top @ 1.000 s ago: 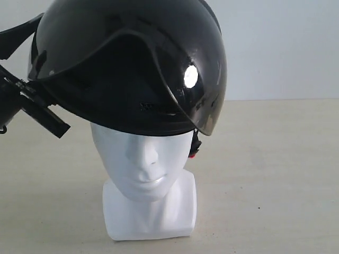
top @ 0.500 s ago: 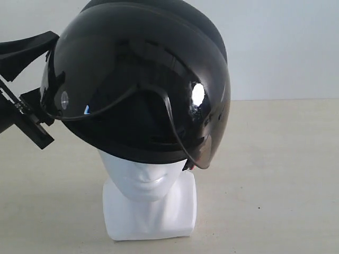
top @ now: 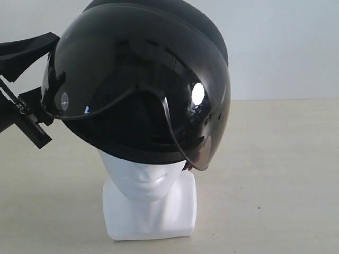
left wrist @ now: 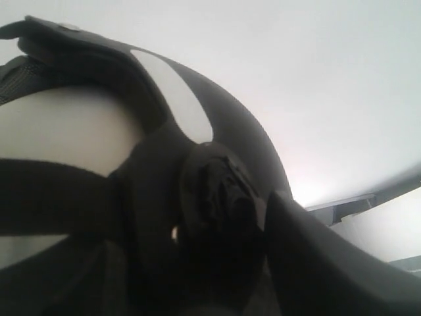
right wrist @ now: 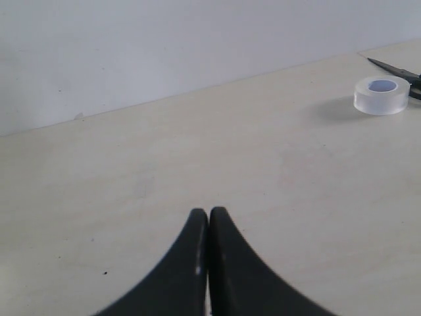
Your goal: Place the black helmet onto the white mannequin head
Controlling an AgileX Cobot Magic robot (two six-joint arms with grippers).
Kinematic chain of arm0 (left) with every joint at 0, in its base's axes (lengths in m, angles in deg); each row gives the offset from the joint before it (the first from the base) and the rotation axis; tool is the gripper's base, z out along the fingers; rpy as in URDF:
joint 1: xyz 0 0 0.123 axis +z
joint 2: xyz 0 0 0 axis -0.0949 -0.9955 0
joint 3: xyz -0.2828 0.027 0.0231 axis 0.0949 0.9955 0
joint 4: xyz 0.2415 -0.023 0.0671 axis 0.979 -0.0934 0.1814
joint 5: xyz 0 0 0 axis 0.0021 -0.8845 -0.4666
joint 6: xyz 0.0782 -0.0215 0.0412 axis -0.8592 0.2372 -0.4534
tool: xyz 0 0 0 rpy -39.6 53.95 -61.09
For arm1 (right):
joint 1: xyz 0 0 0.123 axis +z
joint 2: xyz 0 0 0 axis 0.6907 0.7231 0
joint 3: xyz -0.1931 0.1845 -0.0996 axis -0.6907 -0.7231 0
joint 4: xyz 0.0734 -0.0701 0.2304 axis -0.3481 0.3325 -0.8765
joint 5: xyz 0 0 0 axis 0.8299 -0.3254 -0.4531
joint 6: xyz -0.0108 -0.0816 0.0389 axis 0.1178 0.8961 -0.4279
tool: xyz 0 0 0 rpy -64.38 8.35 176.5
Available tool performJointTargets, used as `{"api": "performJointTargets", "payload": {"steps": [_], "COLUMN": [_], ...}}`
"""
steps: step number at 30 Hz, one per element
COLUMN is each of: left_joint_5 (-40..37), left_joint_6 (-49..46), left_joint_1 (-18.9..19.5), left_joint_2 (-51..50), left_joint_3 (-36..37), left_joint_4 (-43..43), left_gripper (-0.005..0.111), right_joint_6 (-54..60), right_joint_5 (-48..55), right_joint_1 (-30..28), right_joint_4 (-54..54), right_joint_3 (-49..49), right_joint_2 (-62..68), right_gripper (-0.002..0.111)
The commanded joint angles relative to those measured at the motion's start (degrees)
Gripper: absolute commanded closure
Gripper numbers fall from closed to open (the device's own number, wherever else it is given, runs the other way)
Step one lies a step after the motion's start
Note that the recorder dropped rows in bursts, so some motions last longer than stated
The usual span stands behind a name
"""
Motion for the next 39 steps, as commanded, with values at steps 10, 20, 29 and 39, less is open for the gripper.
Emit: {"api": "performJointTargets", "payload": {"steps": [10,20,29,39], "left_joint_5": [-14.92,-18.06,-19.53,-15.81], "left_joint_6": [-3.03,-3.03,-3.03,-4.71], "left_joint_1": [0.84,0.84,0.84,0.84], "left_joint_2": [-1.11,-1.11,-1.11,-1.11], "left_joint_3": [1.27,1.27,1.27,0.49], "left_joint_4": [2.31,2.31,2.31,1.54], "left_gripper": [0.071,0.047,0.042,0.042], "right_joint_6": [0.30,0.30,0.30,0.30], "right_joint_5": [-0.62,-0.62,-0.62,-0.62], "right_joint_1": [-0.39,-0.39,-0.39,-0.39], "right_joint_4": [0.34,0.34,0.34,0.34], "right_joint_3": [0.04,0.04,0.04,0.04], "right_joint_2": [-0.33,-0.33,-0.33,-0.33], "right_gripper": [0.108,0.108,0.108,0.108]}}
